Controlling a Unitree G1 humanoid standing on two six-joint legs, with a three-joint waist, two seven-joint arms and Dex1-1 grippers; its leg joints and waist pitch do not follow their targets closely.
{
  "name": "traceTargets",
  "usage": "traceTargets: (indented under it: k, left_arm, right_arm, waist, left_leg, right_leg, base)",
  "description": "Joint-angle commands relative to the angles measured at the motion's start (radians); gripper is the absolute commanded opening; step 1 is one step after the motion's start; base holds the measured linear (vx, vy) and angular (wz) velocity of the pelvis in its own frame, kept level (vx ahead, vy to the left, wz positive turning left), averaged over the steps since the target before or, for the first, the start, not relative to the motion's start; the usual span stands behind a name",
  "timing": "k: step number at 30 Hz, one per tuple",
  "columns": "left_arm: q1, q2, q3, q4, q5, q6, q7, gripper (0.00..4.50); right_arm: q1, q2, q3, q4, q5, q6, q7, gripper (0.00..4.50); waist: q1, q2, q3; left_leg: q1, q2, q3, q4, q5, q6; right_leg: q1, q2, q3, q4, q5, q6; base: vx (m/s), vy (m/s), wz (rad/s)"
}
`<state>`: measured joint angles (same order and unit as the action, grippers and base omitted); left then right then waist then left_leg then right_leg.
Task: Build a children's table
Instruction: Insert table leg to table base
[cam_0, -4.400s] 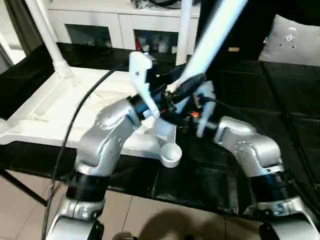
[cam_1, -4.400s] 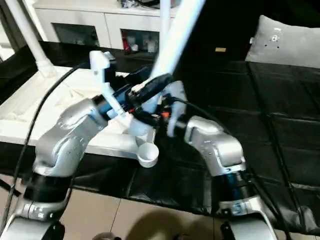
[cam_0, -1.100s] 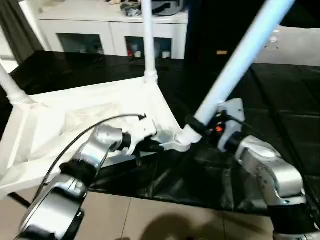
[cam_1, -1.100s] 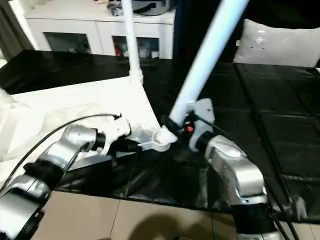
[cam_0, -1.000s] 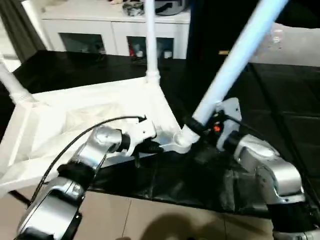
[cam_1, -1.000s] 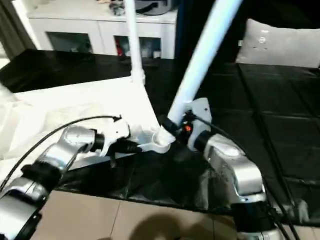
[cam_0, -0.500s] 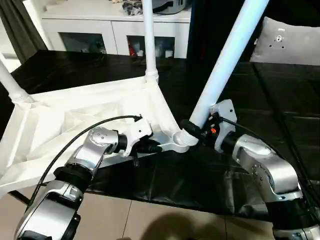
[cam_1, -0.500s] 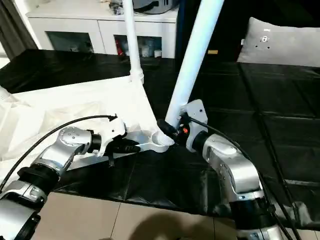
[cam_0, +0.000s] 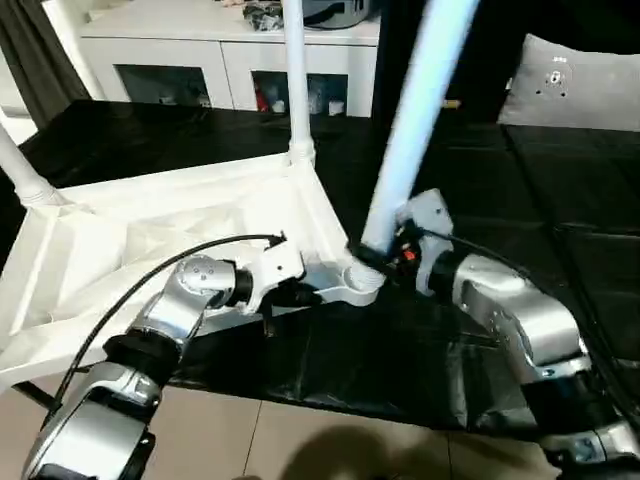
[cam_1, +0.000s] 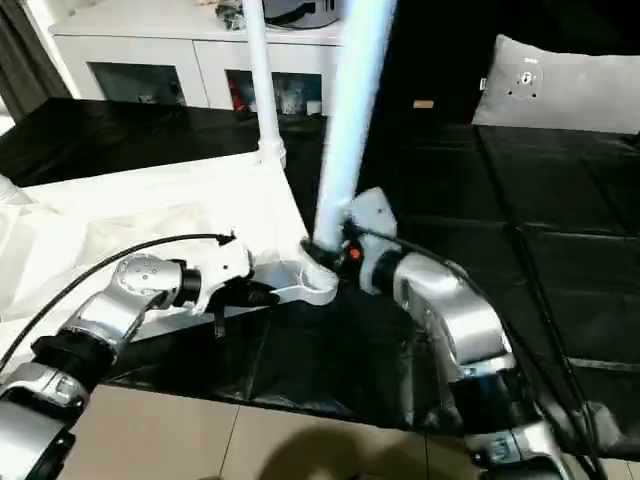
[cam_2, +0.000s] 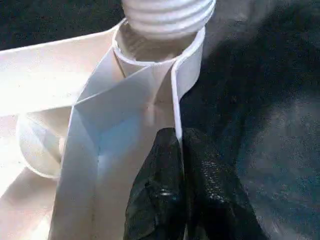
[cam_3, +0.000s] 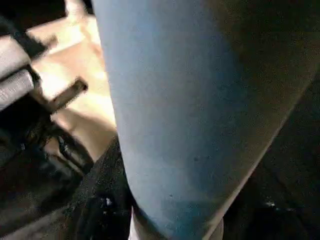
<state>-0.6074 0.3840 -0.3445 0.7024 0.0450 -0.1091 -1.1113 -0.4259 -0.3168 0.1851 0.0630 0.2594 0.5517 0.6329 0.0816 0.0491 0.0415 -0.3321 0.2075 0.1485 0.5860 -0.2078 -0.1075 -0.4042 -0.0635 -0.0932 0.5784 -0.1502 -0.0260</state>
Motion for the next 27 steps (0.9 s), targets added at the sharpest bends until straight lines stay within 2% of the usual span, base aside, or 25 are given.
traceTargets:
  k: [1,5,7,12,27]
  left_arm:
    - [0.037,0.039,-0.053,-0.010,0.056,0.008,-0.068,0.00]
    - [0.040,0.049,-0.064,-0.034,0.048,0.003,-0.102,0.00]
    - [0.041,0.056,-0.068,-0.047,0.038,0.002,-0.130,0.00]
    - [0.043,0.069,-0.074,-0.070,0.043,0.003,-0.145,0.00]
    - [0.045,0.073,-0.071,-0.082,0.048,-0.001,-0.140,0.00]
  right_arm:
    - [-0.023,-0.006,0.018,0.006,-0.004,0.031,0.026,1.90]
    - [-0.034,-0.015,0.040,0.023,-0.014,0.054,0.045,1.90]
    - [-0.042,-0.017,0.045,0.040,-0.017,0.055,0.051,1.90]
    - [-0.049,-0.015,0.043,0.047,0.013,0.088,0.087,1.90]
    - [-0.081,-0.052,0.082,0.037,0.008,0.144,0.171,1.90]
  waist:
    - [0.007,-0.012,-0.061]
    - [0.012,-0.009,-0.061]
    - [0.011,-0.011,-0.061]
    - [0.012,-0.012,-0.061]
    - [0.017,-0.017,-0.062]
  left_leg:
    - [-0.015,0.010,0.007,-0.069,-0.147,0.035]
    - [-0.013,0.012,0.009,-0.069,-0.137,0.028]
    - [-0.013,0.012,0.009,-0.070,-0.143,0.022]
    - [-0.011,0.014,0.008,-0.072,-0.162,0.017]
    - [-0.012,0.014,0.009,-0.070,-0.148,0.013]
  right_leg:
    - [0.058,-0.074,0.047,-0.074,-0.408,-0.078]
    - [0.058,-0.073,0.049,-0.068,-0.357,-0.106]
    - [0.059,-0.073,0.050,-0.065,-0.342,-0.116]
    - [0.061,-0.074,0.050,-0.065,-0.345,-0.119]
    - [0.062,-0.075,0.050,-0.064,-0.341,-0.119]
  base:
    - [0.000,0.000,0.00]
    - [0.000,0.000,0.00]
    - [0.000,0.000,0.00]
    - [0.000,0.000,0.00]
    - [0.000,0.000,0.00]
